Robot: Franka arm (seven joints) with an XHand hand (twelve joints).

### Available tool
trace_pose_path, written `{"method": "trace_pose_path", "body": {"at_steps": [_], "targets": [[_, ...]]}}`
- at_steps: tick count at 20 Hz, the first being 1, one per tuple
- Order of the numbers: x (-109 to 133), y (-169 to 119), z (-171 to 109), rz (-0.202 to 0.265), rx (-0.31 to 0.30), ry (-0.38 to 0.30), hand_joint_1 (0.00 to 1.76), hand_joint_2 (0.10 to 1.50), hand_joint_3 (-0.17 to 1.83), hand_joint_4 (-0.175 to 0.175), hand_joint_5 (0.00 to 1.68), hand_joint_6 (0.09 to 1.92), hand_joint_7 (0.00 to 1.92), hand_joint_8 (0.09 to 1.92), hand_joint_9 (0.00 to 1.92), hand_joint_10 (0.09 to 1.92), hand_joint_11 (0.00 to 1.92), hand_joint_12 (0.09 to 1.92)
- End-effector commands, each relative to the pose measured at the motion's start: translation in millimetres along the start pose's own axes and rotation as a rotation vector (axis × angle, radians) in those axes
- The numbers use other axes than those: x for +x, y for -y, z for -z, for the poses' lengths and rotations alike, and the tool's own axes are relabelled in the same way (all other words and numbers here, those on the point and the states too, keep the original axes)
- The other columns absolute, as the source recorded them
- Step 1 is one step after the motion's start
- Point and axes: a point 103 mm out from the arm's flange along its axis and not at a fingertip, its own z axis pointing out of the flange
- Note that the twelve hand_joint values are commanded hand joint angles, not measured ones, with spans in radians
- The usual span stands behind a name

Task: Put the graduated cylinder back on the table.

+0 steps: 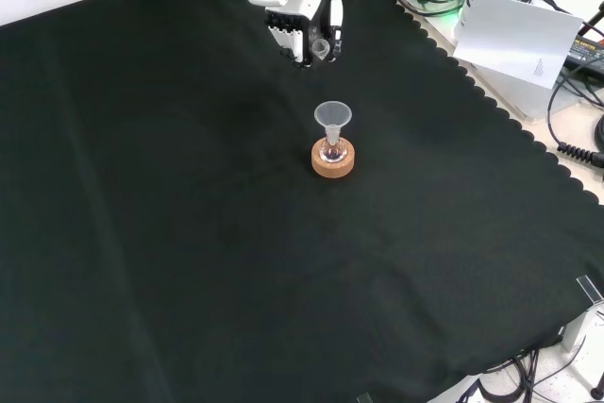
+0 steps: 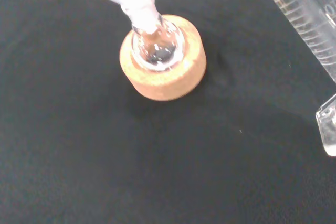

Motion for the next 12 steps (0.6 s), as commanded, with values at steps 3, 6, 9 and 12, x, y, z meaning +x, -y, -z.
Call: {"method": "trace_pose_path", "body": {"at_steps": [3, 6, 9, 12], "targets": [[-0.1, -9.4, -0.7, 0.049, -0.070, -0.033, 1.12, 1.16, 0.00, -0.135, 0.90, 1.14, 1.46, 0.18, 1.63, 0.09, 1.44, 0.61], [-2.8, -17.4, -0.8, 0.064, -0.109, -0.045, 1.12, 1.16, 0.00, -0.135, 0.90, 1.14, 1.46, 0.18, 1.63, 0.09, 1.44, 0.61], [-6.7, -28.0, -1.5, 0.085, -0.148, -0.073, 1.12, 1.16, 0.00, -0.135, 0.90, 1.14, 1.46, 0.18, 1.63, 0.09, 1.44, 0.61], [-12.4, -39.6, -4.0, 0.105, -0.183, -0.100, 1.12, 1.16, 0.00, -0.134, 0.90, 1.14, 1.46, 0.17, 1.62, 0.09, 1.44, 0.61]]}}
